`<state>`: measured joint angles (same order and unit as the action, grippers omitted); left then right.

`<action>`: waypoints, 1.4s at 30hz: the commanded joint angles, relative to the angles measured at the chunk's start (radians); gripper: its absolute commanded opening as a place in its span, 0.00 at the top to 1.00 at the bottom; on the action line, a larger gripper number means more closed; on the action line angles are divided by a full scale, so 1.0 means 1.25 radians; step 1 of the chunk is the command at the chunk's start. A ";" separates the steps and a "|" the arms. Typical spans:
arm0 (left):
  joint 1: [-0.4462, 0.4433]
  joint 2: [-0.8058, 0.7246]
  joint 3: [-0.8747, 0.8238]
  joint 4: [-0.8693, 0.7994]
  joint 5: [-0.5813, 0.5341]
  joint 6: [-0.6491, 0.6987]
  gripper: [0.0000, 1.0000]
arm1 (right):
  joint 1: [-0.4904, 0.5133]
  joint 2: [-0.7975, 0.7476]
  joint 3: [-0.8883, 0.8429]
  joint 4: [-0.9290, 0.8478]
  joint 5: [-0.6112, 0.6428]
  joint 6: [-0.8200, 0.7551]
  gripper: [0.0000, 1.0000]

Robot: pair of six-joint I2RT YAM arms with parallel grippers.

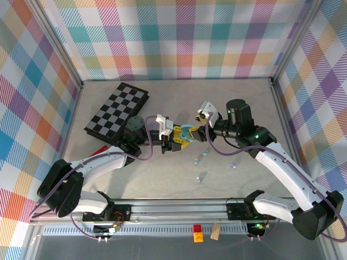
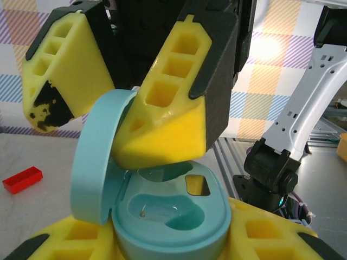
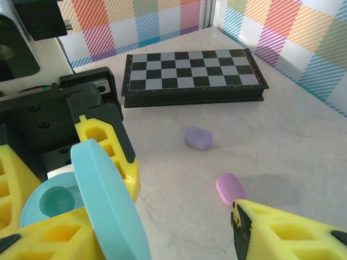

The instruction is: Insert wireless bluetooth earbuds into charging case

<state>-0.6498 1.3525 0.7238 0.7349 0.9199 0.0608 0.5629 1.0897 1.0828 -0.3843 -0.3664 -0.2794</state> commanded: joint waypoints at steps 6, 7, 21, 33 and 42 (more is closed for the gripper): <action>0.008 -0.015 0.000 0.040 0.022 0.007 0.75 | -0.005 -0.029 0.015 -0.012 -0.015 -0.013 0.41; 0.009 -0.014 0.000 0.042 0.022 0.005 0.75 | -0.006 -0.034 0.011 -0.007 -0.008 -0.004 0.41; 0.010 -0.006 0.022 0.055 0.122 -0.046 0.75 | -0.013 -0.009 0.026 -0.052 -0.203 -0.069 0.66; 0.009 -0.014 0.024 0.030 0.085 -0.047 0.58 | -0.013 -0.042 0.002 -0.003 -0.191 -0.072 1.00; 0.009 -0.003 0.021 0.048 0.026 -0.086 0.27 | -0.013 -0.085 -0.047 0.105 -0.091 -0.058 1.00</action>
<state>-0.6441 1.3510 0.7353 0.7624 0.9703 -0.0315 0.5488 1.0039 1.0409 -0.3359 -0.5087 -0.3557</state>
